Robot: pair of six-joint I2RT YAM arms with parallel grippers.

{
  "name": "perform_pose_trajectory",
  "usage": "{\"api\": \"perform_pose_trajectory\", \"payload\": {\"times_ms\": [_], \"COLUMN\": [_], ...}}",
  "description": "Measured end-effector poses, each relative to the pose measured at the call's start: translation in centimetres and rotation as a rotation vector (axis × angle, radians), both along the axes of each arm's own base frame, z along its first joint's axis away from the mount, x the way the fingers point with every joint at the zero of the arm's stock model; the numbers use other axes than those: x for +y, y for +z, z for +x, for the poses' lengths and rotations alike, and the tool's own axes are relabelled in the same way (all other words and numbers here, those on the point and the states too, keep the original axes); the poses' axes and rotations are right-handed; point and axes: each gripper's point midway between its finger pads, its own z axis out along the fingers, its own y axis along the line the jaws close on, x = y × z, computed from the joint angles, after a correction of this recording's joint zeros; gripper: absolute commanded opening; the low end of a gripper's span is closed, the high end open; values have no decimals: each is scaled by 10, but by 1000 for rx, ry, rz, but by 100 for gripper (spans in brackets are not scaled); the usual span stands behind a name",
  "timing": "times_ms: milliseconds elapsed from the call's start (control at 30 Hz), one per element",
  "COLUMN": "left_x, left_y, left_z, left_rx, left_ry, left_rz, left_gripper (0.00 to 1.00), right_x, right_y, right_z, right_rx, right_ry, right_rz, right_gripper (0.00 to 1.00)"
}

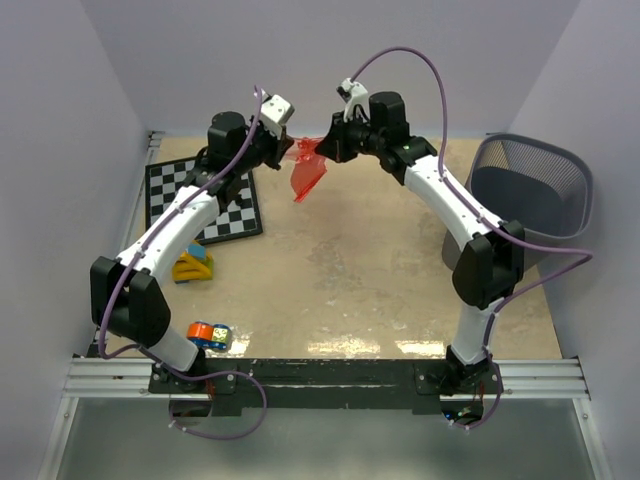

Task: Put the trash bags into the trash bin
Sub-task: Unfold the trash bag at the center of the board.

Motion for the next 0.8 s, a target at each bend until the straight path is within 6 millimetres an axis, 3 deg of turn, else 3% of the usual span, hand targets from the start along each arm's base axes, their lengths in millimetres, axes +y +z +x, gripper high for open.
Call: {"api": "perform_pose_trajectory", "payload": {"times_ms": [200, 367, 467, 567, 700, 800], "left_x": [5, 4, 5, 0, -10, -11], "left_y": [-6, -7, -4, -3, 9, 19], "left_z": [3, 0, -1, -4, -6, -1], "left_rx": [30, 26, -15, -64, -142, -209], "left_ry": [59, 40, 21, -27, -93, -110], "left_rz": [-23, -14, 35, 121, 218, 282], "left_gripper": [0, 32, 38, 42, 40, 18], "right_x": [-6, -8, -8, 11, 33, 33], "right_y": [2, 1, 0, 13, 38, 53], "right_z": [3, 2, -1, -14, -28, -27], "right_rx": [3, -56, -142, -256, -386, -465], "right_ry": [-51, -25, 22, 106, 180, 195], "right_rz": [-3, -67, -173, -246, -281, -309], "right_gripper": [0, 0, 0, 0, 0, 0]}}
